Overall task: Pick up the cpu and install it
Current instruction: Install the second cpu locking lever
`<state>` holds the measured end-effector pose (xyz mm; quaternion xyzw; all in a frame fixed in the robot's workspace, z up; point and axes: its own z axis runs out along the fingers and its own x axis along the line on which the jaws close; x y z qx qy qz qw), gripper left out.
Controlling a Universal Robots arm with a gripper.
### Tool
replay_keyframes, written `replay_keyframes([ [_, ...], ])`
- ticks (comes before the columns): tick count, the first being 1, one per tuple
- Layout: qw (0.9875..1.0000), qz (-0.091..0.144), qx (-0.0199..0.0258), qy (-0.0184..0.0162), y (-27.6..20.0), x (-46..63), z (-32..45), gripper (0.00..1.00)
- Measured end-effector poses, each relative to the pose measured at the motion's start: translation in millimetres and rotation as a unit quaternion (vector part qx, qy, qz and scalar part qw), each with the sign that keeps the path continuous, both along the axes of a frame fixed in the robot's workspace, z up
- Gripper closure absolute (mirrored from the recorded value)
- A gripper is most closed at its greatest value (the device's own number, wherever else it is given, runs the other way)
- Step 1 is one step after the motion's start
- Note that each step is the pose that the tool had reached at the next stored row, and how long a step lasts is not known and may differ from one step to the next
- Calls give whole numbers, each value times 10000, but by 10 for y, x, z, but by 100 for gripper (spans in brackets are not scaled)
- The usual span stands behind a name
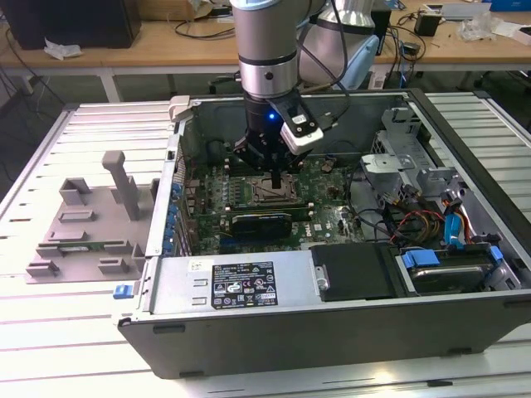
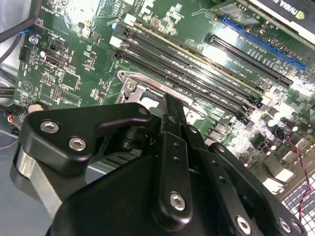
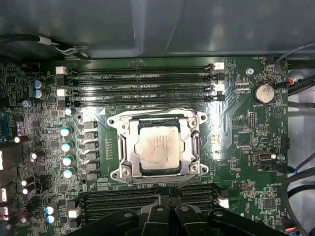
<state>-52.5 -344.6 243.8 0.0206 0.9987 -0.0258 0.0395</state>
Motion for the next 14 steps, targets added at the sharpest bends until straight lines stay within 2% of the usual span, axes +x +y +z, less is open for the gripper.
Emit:
replay_keyframes([
  [2,10000,0,7,0,-40,0,0,89],
  [3,10000,1,33,0,-92,0,0,89],
  [4,10000,0,62,0,-110,-1,0,89],
  [5,9999,-1,84,70,-127,0,-3,89],
  [6,9998,-2,109,170,-149,-1,-4,89],
  [7,9996,-2,128,243,-167,-1,-5,89],
  [8,9994,-2,147,302,-181,-1,-6,89],
  [9,9993,-2,161,334,-187,0,-8,89],
  [12,9993,32,175,335,-188,-1,-8,89],
  [14,9989,240,204,338,-187,-1,-16,89],
])
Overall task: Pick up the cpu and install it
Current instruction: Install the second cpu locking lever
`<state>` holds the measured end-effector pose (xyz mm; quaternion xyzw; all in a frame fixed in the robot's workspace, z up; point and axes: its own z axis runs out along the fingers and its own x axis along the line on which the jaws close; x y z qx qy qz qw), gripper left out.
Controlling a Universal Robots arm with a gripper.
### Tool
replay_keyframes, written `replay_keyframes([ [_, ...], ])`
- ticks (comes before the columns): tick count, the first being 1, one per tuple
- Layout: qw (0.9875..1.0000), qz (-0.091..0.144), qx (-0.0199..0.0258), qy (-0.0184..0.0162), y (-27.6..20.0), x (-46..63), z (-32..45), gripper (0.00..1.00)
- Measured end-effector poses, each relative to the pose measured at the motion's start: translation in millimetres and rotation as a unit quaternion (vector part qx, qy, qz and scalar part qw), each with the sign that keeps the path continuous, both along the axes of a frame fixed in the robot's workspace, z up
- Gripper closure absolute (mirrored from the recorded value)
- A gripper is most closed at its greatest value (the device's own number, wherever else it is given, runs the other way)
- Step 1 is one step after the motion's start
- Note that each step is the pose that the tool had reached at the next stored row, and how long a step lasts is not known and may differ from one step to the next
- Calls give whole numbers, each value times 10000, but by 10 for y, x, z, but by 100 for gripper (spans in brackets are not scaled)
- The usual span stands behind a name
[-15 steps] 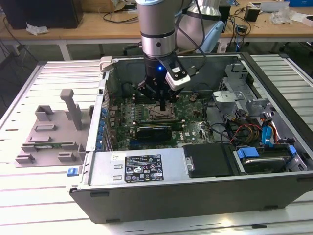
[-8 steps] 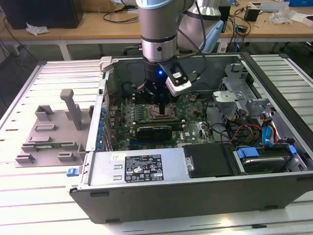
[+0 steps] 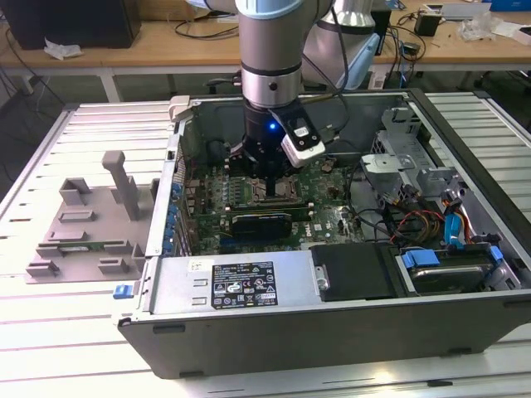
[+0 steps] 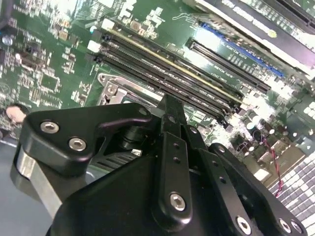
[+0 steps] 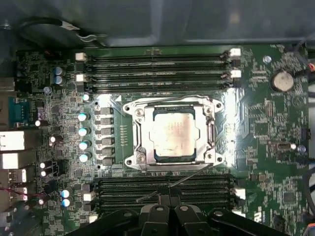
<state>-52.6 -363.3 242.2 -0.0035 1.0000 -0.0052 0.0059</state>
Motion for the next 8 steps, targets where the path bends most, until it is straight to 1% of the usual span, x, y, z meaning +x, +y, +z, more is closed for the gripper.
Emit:
replay_keyframes([
  [2,9998,197,26,0,0,0,-7,89],
  [3,9994,329,66,0,0,-2,-16,89],
  [4,9991,397,118,-1,0,-10,-26,89],
  [5,9987,469,193,-4,-1,-41,-49,89],
  [6,9986,491,210,-5,-5,-63,-65,89],
  [8,9985,506,211,-4,-22,-99,-81,89],
])
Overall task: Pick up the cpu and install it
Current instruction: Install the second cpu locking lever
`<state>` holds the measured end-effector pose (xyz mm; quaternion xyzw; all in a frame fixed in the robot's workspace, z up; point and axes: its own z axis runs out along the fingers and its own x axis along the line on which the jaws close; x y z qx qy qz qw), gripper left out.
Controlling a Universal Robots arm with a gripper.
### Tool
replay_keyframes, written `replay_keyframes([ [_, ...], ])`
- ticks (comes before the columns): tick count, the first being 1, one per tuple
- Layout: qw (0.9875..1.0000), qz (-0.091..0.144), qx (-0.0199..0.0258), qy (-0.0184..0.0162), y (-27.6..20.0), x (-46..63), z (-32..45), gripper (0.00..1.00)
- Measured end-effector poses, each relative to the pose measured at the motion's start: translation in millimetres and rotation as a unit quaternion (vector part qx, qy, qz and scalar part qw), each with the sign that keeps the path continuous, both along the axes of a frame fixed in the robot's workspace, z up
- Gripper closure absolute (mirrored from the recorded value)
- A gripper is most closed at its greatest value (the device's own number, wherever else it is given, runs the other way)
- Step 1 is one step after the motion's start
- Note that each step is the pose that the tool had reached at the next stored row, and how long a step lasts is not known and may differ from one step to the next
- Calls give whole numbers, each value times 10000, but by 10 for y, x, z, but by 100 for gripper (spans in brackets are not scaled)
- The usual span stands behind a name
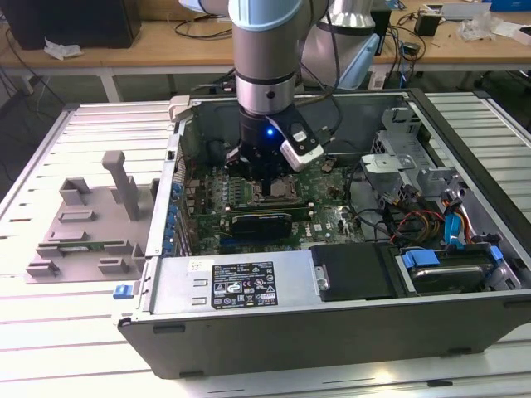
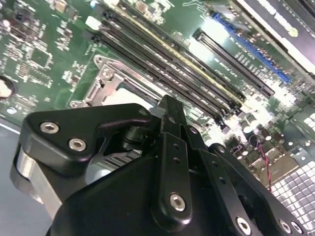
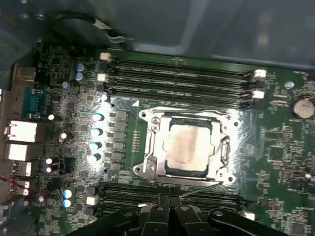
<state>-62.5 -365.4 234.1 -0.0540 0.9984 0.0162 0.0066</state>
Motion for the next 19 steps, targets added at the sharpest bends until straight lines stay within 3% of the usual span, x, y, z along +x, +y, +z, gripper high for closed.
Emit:
replay_keyframes([
  [1,10000,2,0,0,-14,-6,-4,89],
  [3,10000,1,0,0,-110,-11,-25,89],
  [6,10000,0,10,0,-119,-34,-67,89],
  [14,10000,-1,11,0,-121,-36,-38,89],
  [19,10000,0,6,0,-180,-36,-21,89],
])
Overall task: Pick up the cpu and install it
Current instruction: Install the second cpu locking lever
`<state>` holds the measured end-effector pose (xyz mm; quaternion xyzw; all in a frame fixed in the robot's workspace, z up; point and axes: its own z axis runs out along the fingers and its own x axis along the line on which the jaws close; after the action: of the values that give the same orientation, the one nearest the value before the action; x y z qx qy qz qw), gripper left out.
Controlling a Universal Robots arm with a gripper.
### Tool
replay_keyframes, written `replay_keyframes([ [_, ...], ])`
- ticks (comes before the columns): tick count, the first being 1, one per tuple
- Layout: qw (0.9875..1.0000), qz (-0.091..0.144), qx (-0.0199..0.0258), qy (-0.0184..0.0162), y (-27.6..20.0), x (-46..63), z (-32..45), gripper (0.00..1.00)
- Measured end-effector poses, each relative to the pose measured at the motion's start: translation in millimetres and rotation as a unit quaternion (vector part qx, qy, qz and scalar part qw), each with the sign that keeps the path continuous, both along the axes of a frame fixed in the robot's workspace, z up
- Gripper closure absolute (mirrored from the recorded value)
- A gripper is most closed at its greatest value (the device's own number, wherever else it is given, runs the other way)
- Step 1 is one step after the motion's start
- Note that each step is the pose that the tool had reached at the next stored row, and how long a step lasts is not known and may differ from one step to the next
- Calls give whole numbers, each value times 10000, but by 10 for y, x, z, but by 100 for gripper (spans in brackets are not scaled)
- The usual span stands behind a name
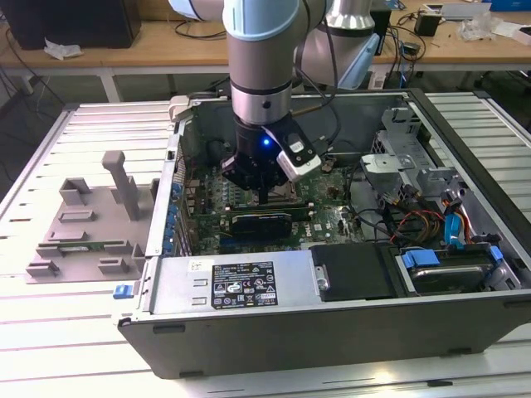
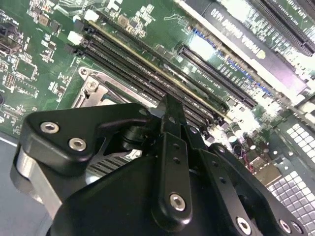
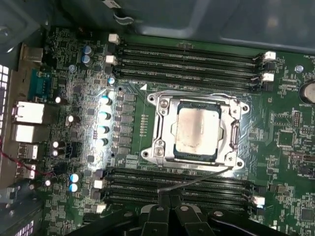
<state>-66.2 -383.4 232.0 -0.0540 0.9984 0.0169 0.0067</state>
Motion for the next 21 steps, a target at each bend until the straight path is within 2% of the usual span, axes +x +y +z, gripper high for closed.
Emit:
replay_keyframes([
  [2,10000,-1,-1,0,-20,-1,15,89],
  [4,10000,0,-1,0,-20,0,130,89],
  [7,10000,0,-1,1,-20,0,222,89],
  [9,10000,1,7,1,-13,0,223,89],
  [11,10000,0,70,0,1,0,217,89],
  [12,9999,-1,113,1,19,-1,213,89],
  [13,9999,-1,135,0,36,0,209,89],
  [18,9999,0,166,0,105,2,189,89],
  [21,9999,0,166,1,108,34,185,89],
])
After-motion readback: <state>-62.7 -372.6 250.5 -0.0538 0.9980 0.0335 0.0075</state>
